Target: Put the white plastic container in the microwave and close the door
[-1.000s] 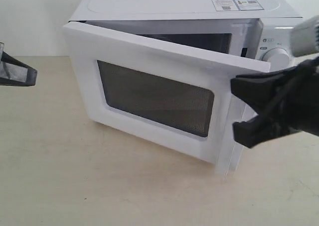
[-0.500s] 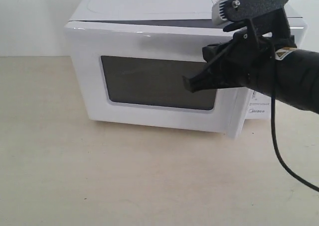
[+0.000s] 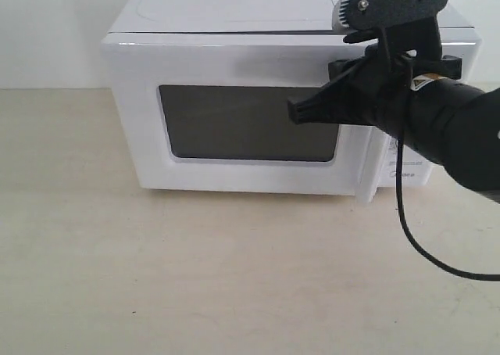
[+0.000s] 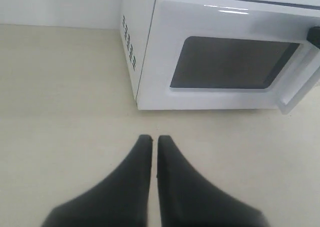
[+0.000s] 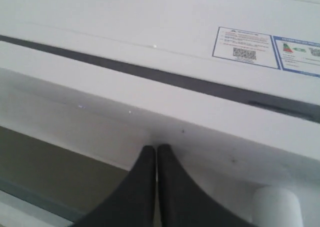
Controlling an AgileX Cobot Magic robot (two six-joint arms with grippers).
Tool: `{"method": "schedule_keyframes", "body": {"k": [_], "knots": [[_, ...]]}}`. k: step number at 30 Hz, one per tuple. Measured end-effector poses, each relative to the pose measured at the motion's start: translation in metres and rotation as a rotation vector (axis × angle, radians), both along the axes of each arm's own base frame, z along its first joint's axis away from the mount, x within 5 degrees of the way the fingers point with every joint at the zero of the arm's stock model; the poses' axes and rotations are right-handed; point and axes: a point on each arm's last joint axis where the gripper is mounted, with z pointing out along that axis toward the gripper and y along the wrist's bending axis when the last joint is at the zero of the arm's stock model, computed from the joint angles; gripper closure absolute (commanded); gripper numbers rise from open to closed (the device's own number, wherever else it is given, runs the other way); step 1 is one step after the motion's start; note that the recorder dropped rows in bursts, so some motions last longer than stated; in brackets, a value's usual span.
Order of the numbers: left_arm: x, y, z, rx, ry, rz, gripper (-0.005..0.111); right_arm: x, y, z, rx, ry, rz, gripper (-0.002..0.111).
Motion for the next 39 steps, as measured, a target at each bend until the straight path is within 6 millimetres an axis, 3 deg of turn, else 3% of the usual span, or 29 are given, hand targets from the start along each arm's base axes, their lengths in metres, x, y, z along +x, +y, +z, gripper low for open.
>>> {"method": "schedule_keyframes", "body": {"k": [6, 16, 22, 30, 34, 39], "knots": [[-0.001, 0.0, 0.0, -0.002, 0.005, 0.006, 0.102, 0.016, -0.004, 0.003, 0.009, 0.037, -0.014, 0.108], [-0.001, 0.0, -0.001, -0.004, 0.008, 0.006, 0.102, 0.012, 0.001, -0.001, 0.01, 0.14, 0.057, 0.108], [0.0, 0.001, 0.0, 0.006, 0.002, 0.014, 0.102, -0.042, -0.004, -0.002, 0.003, 0.141, 0.152, 0.108], [0.001, 0.003, 0.001, 0.02, -0.015, 0.026, 0.102, -0.104, -0.058, -0.024, 0.062, 0.114, 0.081, 0.108], [0.001, 0.003, 0.001, 0.019, -0.019, 0.027, 0.102, -0.123, -0.076, -0.03, 0.096, 0.077, 0.057, 0.108], [0.001, 0.003, 0.001, 0.019, -0.02, 0.027, 0.102, -0.133, -0.085, -0.024, 0.145, 0.029, 0.056, 0.108]]}}
